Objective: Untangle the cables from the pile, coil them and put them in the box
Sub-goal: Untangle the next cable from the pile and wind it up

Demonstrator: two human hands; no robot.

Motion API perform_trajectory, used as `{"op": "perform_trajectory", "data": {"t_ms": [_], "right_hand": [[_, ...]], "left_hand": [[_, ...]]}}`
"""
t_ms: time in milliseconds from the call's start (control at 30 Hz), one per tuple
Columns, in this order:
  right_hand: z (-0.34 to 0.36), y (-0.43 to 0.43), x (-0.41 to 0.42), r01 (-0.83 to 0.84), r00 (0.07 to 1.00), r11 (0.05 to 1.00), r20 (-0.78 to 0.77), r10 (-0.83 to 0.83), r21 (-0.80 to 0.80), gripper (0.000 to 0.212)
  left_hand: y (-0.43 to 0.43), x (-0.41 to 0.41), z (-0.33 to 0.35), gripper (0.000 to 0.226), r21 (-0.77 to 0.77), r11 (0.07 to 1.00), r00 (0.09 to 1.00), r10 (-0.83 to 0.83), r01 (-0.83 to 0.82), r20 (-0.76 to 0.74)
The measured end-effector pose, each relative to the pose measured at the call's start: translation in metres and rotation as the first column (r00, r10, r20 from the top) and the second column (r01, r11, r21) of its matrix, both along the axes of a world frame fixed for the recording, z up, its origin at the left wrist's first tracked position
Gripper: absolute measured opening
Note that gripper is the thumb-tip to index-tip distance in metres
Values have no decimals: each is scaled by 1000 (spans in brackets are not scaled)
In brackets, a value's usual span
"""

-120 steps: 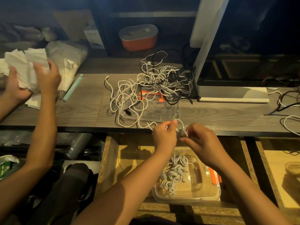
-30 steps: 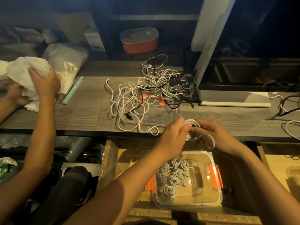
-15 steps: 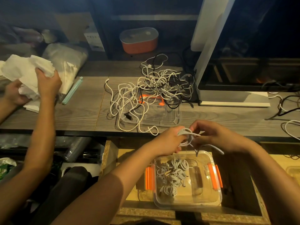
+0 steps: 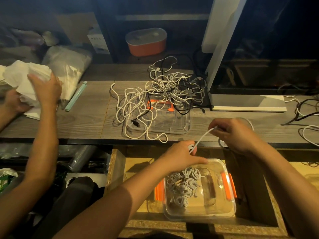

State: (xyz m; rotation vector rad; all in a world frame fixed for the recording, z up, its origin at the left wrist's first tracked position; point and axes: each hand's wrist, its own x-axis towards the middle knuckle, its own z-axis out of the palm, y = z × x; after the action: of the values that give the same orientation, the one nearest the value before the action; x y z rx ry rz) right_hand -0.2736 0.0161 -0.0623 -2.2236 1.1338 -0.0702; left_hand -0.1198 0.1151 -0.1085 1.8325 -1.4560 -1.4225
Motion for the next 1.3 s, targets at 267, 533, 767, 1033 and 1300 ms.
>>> {"op": "perform_trajectory", "data": {"t_ms": [267,533,767,1033,1300], "right_hand": [[10,23,19,-103,974,981,217,66,164,16],[-37,23,8,343,876,911,271,-398,229,28],[-48,60,56,-106,957,986,-255,136,127,17],[-23,70,51,-157,986,916,119,121,369,14],[-3,36,34,13,916,962,382,-121,274,8]], "left_hand": [[-11,6,-10,34,0,1000,963,-16,17,268],[-4,-3,22,35,117,941,476,264,-316,-839],[-23,-15,18,19,-82,789,593,385,-609,-707],[-25,15,6,31,-344,879,917,384,-330,103],[-8,15,14,77,208,961,932,238,-184,-275]]}}
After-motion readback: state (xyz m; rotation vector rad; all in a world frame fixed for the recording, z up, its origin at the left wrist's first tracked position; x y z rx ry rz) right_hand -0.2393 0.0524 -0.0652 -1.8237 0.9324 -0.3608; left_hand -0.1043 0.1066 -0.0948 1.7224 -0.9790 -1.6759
